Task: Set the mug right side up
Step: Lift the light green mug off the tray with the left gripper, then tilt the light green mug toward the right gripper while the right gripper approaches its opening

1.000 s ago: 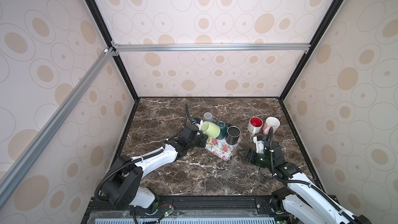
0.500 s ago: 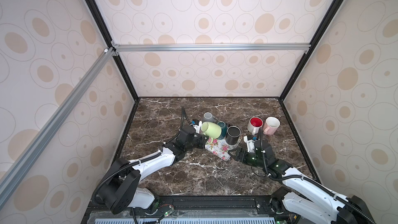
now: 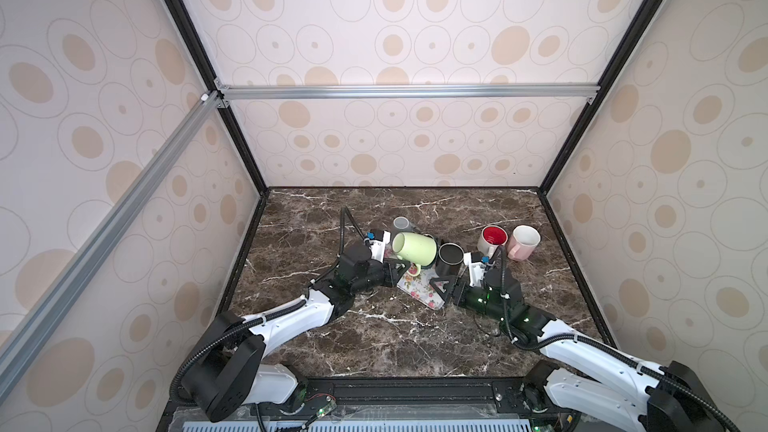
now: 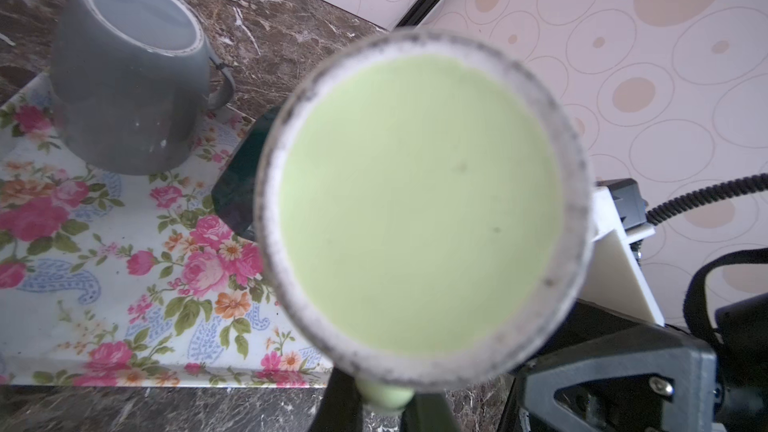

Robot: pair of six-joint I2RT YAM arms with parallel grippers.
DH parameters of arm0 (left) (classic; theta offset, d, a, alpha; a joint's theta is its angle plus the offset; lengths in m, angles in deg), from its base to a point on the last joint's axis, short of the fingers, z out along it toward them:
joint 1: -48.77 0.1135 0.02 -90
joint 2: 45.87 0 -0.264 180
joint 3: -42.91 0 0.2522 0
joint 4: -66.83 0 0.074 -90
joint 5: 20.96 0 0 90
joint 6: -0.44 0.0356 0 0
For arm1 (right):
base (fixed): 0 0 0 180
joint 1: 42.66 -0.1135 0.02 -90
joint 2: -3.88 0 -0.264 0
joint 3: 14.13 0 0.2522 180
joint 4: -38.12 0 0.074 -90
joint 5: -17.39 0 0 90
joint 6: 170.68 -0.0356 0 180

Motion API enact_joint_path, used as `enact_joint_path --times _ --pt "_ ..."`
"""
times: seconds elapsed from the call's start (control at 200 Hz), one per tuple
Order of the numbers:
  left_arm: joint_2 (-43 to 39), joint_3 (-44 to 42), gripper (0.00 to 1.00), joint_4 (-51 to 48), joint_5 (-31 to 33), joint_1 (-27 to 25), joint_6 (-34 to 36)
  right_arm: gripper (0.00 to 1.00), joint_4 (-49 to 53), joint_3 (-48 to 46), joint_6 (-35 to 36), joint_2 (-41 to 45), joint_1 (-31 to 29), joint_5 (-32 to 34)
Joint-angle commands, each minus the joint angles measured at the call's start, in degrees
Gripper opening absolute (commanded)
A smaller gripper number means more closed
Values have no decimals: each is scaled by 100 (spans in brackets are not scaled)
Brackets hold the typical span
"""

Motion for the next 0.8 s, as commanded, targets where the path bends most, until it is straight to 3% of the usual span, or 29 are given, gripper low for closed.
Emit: enact_joint_path --times 0.0,0.105,0.43,0.795 --pt "-230 223 0 1016 -347 24 -232 77 -608 181 -93 28 -55 -65" --pt "-135 304 0 1218 -755 14 -330 76 -906 212 -60 -64 -66 -231" --pt "-194 164 0 2059 -1147 17 -759 71 -1344 294 -119 -313 -67 -217" --pt "-221 -84 0 2937 -1626 18 -1355 47 -1536 651 -3 -522 -93 -343"
